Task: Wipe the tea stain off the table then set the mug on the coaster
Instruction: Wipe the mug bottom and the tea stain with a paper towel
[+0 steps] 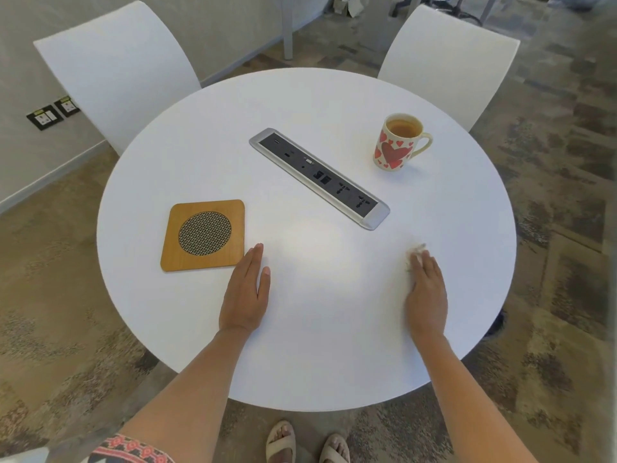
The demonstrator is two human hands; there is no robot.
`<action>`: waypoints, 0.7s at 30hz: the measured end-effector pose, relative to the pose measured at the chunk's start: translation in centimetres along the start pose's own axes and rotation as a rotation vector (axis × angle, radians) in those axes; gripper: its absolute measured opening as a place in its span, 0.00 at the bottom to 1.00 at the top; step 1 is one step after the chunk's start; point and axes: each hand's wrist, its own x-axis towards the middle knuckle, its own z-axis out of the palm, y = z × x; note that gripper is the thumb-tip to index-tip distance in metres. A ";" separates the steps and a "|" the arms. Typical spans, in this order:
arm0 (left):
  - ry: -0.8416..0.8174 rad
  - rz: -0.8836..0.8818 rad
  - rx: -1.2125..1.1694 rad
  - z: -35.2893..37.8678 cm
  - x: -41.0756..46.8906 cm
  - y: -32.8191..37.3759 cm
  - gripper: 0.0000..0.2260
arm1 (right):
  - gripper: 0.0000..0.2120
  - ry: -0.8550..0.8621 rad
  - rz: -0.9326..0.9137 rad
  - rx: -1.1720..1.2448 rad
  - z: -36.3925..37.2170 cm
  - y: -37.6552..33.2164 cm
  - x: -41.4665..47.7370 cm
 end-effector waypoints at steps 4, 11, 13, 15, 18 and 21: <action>0.001 0.010 0.000 0.0 0.0 -0.1 0.24 | 0.31 0.042 0.009 0.044 0.4 -2.1 -4.3; -0.003 0.013 0.012 0.1 0.1 -0.1 0.24 | 0.25 -0.268 -0.534 0.213 2.5 -6.5 -10.1; -0.002 0.016 0.015 0.0 0.0 -0.2 0.25 | 0.27 -0.390 -0.675 0.199 2.5 -6.1 -8.0; -0.004 0.013 0.012 0.0 0.0 -0.2 0.27 | 0.24 -0.370 -0.693 0.145 2.0 -5.6 -4.8; -0.014 -0.002 0.013 0.1 0.0 -0.2 0.28 | 0.25 -0.332 -0.549 0.156 2.9 -6.0 0.1; -0.012 0.004 0.020 0.1 0.1 -0.2 0.28 | 0.25 -0.245 -0.423 0.110 4.4 -8.1 3.4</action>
